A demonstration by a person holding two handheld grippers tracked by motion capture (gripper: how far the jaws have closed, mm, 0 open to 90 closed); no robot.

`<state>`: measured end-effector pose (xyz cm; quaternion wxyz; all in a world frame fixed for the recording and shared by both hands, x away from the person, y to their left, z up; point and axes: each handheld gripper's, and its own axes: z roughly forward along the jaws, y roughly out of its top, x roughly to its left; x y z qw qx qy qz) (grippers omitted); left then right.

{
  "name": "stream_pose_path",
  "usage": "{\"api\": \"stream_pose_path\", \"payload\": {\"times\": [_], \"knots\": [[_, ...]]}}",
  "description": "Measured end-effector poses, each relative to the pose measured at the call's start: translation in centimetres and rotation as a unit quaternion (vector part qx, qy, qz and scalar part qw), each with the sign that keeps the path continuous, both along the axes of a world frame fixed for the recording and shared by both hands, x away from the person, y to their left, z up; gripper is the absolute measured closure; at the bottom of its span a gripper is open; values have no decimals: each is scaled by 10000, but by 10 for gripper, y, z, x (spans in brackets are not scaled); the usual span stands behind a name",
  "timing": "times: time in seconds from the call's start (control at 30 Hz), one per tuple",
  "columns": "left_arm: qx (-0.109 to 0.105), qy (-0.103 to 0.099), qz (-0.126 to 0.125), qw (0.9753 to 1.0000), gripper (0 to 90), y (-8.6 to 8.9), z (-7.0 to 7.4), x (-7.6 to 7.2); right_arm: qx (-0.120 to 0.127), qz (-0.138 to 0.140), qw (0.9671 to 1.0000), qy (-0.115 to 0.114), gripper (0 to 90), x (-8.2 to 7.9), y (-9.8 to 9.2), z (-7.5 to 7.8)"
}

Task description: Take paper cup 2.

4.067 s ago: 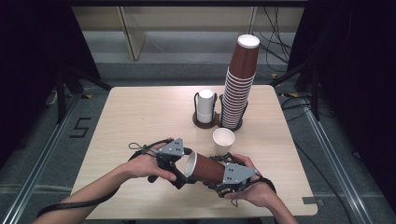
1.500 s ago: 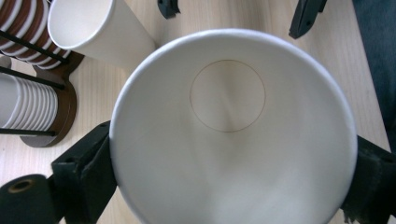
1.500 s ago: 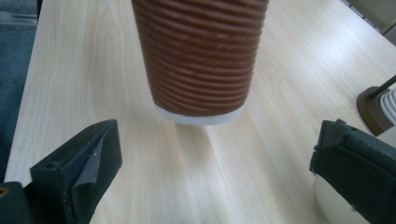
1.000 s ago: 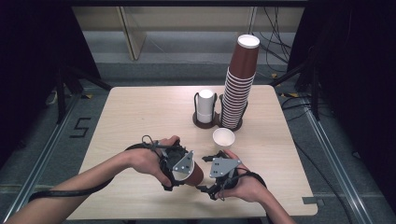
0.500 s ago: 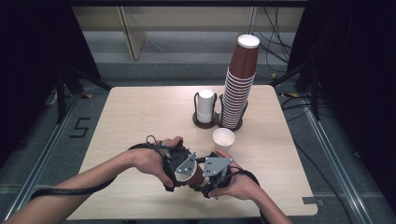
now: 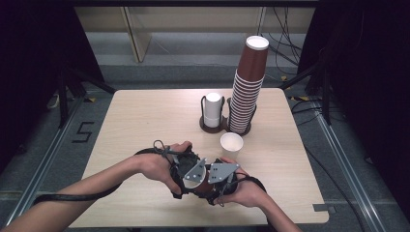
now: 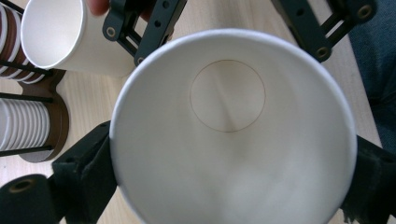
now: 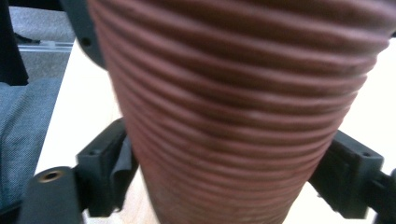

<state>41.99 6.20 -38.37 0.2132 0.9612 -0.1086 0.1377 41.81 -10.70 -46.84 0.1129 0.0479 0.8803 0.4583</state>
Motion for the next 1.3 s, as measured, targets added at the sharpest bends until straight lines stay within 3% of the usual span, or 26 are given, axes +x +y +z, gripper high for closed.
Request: {"api": "stream_pose_path", "payload": {"times": [0.1, 0.23, 0.33, 0.37, 0.43, 0.47, 0.6, 0.8, 0.97, 1.0, 1.03, 1.07, 1.13, 1.2, 1.23, 1.27, 1.3], "knots": [[-12, 15, -7, 10000, 84, 0, 0, 1, 25, -36, 10000, -7, 206, 0, -1, -1], [-182, 98, -17, 9998, 76, 2, -2, 1, 37, -126, 9999, 79, 208, -3, -4, -1], [-267, 112, -6, 9996, 58, 3, -3, 2, 56, -24, 9998, -208, 206, -1, -5, 0], [-304, 136, 20, 9994, 51, 3, -3, 2, 60, -60, 9999, -112, 207, -3, -5, 0], [-362, 107, 28, 9993, 14, 5, -4, 2, 17, -18, 9996, -272, 207, -2, -6, 1], [-416, 108, 52, 9991, 0, 6, -4, 2, 31, -30, 9998, -169, 207, -3, -7, 0], [-540, 55, 48, 9985, 0, 11, -1, 2, -32, -41, 9999, -146, 207, -4, -12, -1], [-773, -16, 146, 9969, 0, 18, 4, 1, 126, -196, 9997, -112, 209, -3, -23, -4], [-1193, 1, 348, 9922, 0, 26, 7, 3, 336, -433, 9985, -51, 209, -2, -33, -5], [-1308, 20, 415, 9905, 0, 27, 7, 4, 357, -427, 9982, -204, 209, 0, -36, -4], [-1363, 42, 441, 9897, 0, 29, 7, 5, 429, -557, 9975, 16, 209, -3, -38, -5], [-1453, 125, 508, 9880, 0, 30, 7, 6, 450, -470, 9978, -147, 209, 0, -39, -5], [-1598, 135, 586, 9853, 0, 33, 4, 7, 515, -536, 9971, -179, 209, 0, -43, -6], [-1717, 243, 664, 9826, 0, 34, 2, 8, 579, -645, 9962, -86, 209, -2, -45, -7], [-1697, 255, 648, 9830, 0, 35, 1, 8, 575, -608, 9962, -252, 209, 0, -46, -8], [-1808, 279, 696, 9807, 0, 35, 0, 6, 570, -632, 9962, -180, 208, -1, -47, -9], [-1789, 284, 711, 9809, 0, 35, 0, 6, 606, -701, 9956, -143, 209, -2, -48, -9]]}}
